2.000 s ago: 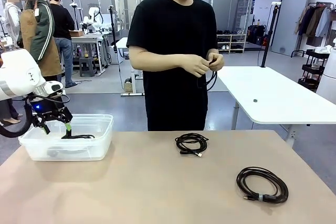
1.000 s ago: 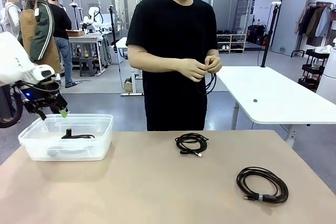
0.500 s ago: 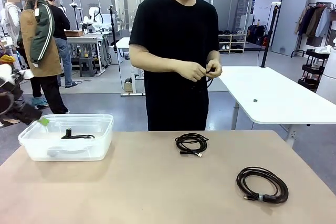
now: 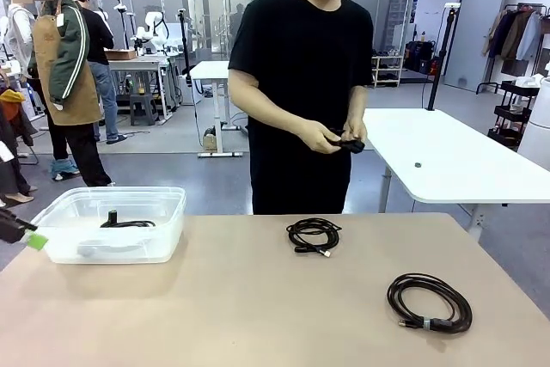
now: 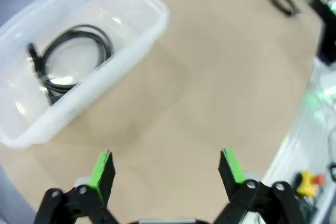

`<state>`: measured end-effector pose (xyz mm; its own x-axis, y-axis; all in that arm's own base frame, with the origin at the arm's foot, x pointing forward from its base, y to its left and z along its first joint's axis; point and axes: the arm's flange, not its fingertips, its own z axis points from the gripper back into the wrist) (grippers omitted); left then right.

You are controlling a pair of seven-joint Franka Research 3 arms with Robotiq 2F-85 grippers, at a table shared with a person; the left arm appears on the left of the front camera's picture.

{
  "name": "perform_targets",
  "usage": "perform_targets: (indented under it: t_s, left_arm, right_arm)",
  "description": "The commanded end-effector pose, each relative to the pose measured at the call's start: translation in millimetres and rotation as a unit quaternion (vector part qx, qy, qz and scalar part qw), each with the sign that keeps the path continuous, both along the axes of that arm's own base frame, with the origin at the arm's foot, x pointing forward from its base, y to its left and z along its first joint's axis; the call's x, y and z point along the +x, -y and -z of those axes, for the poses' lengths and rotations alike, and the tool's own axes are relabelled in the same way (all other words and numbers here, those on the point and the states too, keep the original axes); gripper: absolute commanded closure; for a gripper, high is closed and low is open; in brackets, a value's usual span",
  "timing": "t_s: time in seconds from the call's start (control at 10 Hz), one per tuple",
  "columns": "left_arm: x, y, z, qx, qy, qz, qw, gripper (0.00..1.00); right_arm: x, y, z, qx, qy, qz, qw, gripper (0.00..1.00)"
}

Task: Organize and store the cables.
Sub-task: Place the Power Cable into the Organizing box.

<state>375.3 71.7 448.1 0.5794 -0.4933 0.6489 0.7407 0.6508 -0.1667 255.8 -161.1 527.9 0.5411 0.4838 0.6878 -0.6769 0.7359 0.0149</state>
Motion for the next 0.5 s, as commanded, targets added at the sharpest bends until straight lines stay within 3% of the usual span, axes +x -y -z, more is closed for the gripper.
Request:
perform_targets:
  t_s: [0.0, 0.2, 0.4]
  left_arm:
    - [-18, -13, 0, 0.023, 0.003, 0.058, 0.998, 0.0]
    - [-46, -17, -5, 0.033, 0.011, 0.107, 0.994, 0.0]
    - [-45, -14, -3, 0.047, 0.026, 0.1, 0.993, 0.0]
  right_arm:
    - [0, 0, -1, -0.001, 0.006, -0.001, 1.0, 0.0]
    - [0, 0, -1, -0.001, 0.006, -0.001, 1.0, 0.0]
    - [0, 0, -1, -0.001, 0.006, -0.001, 1.0, 0.0]
